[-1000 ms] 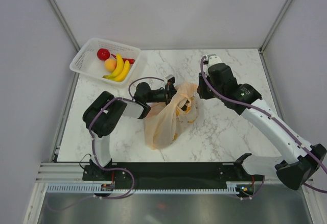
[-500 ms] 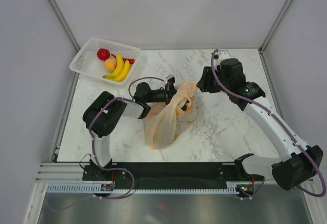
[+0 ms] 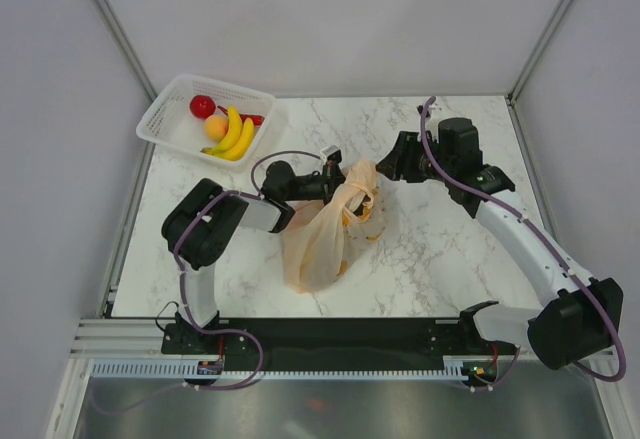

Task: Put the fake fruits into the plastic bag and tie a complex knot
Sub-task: Tie the plastic bag at the center of the board.

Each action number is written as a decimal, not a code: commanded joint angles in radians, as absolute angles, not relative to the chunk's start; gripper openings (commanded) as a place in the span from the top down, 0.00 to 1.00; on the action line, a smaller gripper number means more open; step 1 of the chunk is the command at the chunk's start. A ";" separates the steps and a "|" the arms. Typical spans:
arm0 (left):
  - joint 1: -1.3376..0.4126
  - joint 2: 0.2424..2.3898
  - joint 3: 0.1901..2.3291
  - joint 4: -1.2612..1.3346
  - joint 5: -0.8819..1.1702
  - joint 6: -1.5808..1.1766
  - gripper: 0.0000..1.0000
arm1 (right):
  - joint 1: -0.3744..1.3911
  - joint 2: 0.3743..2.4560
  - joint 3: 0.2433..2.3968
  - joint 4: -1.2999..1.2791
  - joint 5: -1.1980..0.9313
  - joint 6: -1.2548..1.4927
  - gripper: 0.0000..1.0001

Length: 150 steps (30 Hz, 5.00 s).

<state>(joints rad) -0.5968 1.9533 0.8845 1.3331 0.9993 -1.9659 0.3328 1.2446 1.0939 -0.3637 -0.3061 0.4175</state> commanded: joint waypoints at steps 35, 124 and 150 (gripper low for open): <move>-0.519 1.885 0.709 1.646 1.100 -1.882 0.98 | 0.333 1.282 1.114 -0.413 0.097 0.377 1.00; -0.567 1.225 1.124 -0.781 -0.338 -0.383 0.98 | 0.805 1.441 0.821 0.554 0.431 0.322 1.00; -0.650 1.305 1.095 -0.684 -0.396 -0.454 0.98 | 0.658 1.534 0.854 0.600 0.189 0.565 0.02</move>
